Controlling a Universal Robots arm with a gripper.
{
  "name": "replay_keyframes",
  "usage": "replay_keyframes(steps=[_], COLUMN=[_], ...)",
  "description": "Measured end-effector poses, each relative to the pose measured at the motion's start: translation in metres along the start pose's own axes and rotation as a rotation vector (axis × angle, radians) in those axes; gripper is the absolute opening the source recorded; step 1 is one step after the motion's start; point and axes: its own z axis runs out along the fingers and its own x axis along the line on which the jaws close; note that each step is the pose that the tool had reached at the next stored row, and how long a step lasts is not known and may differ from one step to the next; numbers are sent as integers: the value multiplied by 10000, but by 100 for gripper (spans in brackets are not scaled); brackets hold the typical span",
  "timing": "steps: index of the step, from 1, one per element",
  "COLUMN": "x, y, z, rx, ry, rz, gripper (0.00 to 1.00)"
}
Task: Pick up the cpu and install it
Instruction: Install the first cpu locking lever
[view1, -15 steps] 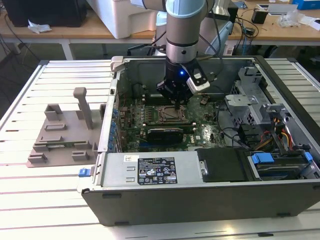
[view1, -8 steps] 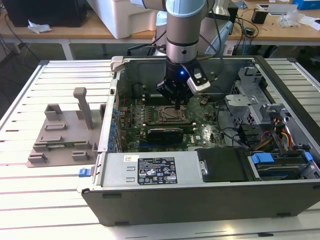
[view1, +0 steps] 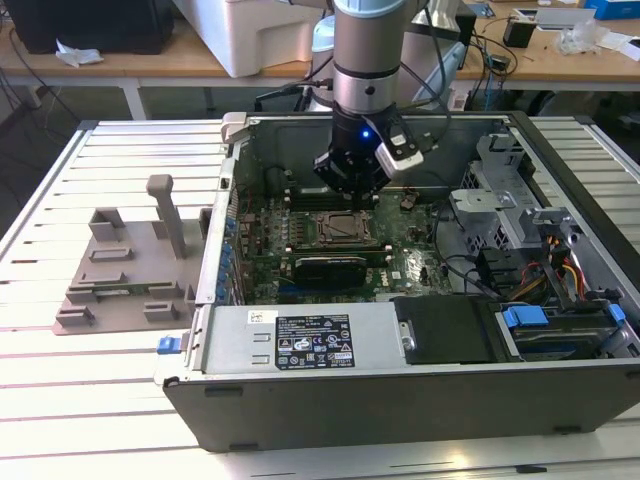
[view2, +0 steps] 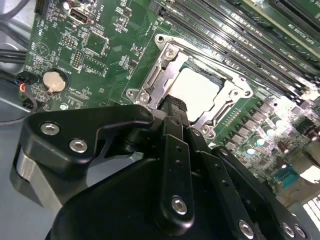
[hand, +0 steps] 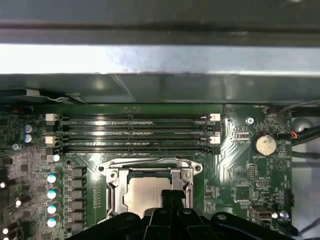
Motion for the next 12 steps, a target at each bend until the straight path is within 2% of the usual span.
replay_keyframes(steps=[12], x=[-5], y=[2], z=[-172], rx=[98], ry=[-1], rz=[-3], gripper=[11])
